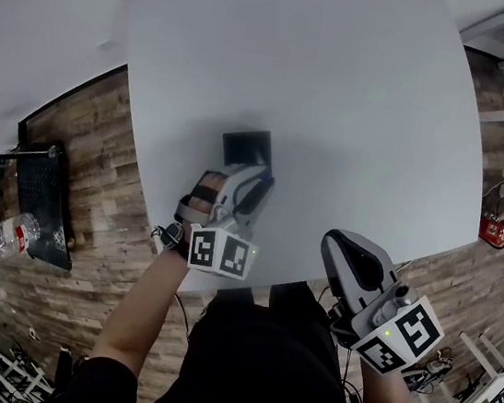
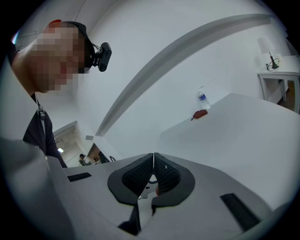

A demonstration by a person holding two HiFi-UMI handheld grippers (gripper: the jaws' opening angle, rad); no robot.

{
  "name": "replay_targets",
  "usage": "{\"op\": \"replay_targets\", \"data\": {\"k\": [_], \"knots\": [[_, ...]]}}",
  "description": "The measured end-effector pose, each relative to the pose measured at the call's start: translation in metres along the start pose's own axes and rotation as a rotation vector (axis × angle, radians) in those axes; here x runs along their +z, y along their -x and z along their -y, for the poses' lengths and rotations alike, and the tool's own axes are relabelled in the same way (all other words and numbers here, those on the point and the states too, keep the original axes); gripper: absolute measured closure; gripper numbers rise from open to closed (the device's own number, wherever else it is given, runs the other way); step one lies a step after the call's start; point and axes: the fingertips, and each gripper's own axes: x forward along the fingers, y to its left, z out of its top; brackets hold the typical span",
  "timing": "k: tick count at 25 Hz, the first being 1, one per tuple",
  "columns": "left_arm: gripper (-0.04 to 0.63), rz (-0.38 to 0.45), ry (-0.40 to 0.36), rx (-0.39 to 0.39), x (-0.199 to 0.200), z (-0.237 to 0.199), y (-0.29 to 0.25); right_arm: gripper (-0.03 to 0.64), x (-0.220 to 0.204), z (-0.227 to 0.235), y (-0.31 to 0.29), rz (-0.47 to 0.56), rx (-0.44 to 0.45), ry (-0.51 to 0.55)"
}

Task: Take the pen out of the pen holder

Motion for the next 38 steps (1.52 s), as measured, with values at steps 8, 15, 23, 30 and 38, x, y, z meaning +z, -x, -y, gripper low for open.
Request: {"op": "replay_targets", "data": {"k": [8,15,23,30,38], "knots": [[0.528,0.000,0.020,0.014,0.000,-0.002,-0.001,0.601,0.001,0.003,0.004,0.004,-0.004,0.006],[0.528,0.025,0.023,0.053,0.011,-0.010,0.014,0.601,0.001,-0.004,0.005,0.017,0.010,0.032],[0.528,0.084,0.010,0.089,0.034,-0.018,0.051,0.601,0.001,-0.028,0.004,0.041,0.024,0.096],[0.528,0.153,-0.018,0.116,0.067,-0.024,0.087,0.601,0.008,-0.050,0.009,0.070,0.031,0.163],[0.528,0.203,-0.066,0.130,0.096,-0.021,0.121,0.601,0.014,-0.073,0.013,0.100,0.046,0.232]]}}
